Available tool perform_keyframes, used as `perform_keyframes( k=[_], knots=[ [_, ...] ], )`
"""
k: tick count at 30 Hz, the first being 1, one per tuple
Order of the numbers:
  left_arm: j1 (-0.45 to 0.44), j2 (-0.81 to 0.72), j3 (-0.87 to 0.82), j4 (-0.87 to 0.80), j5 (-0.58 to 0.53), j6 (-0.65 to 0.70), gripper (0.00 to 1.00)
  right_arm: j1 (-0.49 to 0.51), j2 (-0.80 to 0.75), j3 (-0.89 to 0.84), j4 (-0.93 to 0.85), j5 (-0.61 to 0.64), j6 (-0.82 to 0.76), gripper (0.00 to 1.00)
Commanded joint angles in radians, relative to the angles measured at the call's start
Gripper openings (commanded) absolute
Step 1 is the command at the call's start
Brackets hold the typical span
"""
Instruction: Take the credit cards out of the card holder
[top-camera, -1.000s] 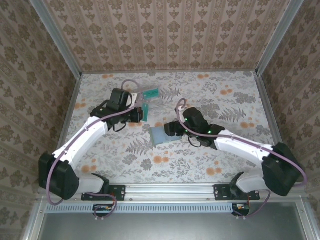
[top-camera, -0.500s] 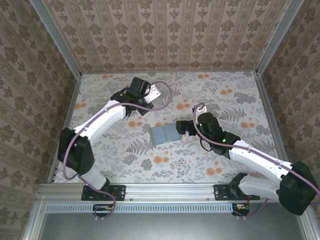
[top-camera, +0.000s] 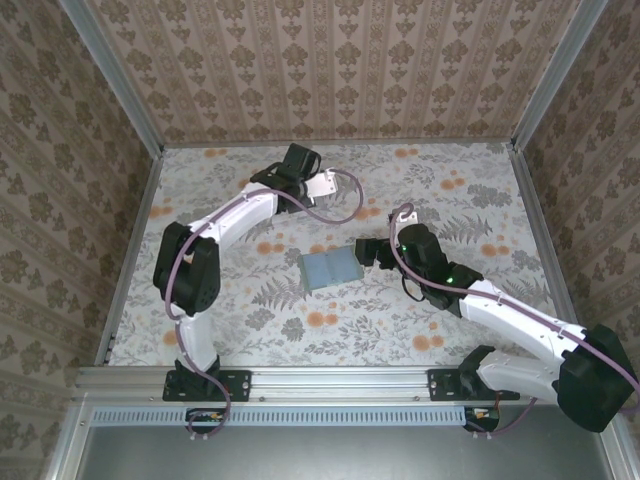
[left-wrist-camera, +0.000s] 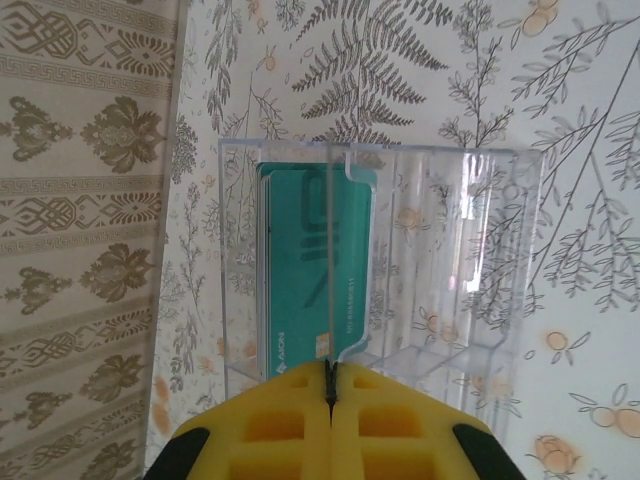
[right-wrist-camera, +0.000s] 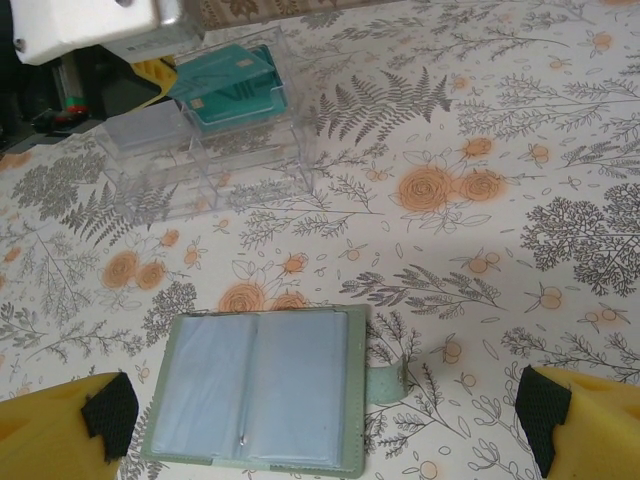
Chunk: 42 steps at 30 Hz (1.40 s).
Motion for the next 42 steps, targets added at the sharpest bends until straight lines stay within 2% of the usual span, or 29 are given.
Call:
perform_keyframes(
  k=[1, 14, 25, 28, 30, 34, 35, 36, 42],
  knots=[
    [0.019, 0.024, 0.050, -0.016, -0.030, 0.052, 0.00, -0.008, 0.001, -0.013, 0.006, 0.007, 0.019, 1.00],
    [0.039, 0.072, 0.049, -0.037, 0.003, 0.031, 0.00, -0.017, 0.023, -0.008, 0.008, -0.012, 0.029, 1.00],
    [0.043, 0.127, 0.073, -0.033, -0.020, 0.005, 0.00, -0.021, 0.029, -0.007, 0.008, -0.021, 0.033, 1.00],
    [0.045, 0.130, 0.089, -0.030, -0.029, -0.015, 0.04, -0.021, 0.030, -0.007, 0.010, -0.027, 0.033, 1.00],
    [0.047, 0.133, 0.096, -0.023, -0.041, -0.015, 0.11, -0.020, 0.031, -0.007, 0.011, -0.032, 0.034, 1.00],
    [0.057, 0.144, 0.103, 0.010, -0.081, -0.021, 0.14, -0.021, 0.032, -0.007, 0.013, -0.034, 0.034, 1.00],
    [0.060, 0.146, 0.106, 0.013, -0.087, -0.025, 0.23, -0.021, 0.032, -0.007, 0.013, -0.035, 0.034, 1.00],
    [0.062, 0.149, 0.111, 0.016, -0.092, -0.030, 0.26, -0.021, 0.033, -0.007, 0.014, -0.037, 0.034, 1.00],
    [0.072, 0.151, 0.134, 0.015, -0.097, -0.058, 0.26, -0.023, 0.038, -0.007, 0.016, -0.043, 0.034, 1.00]
  ],
)
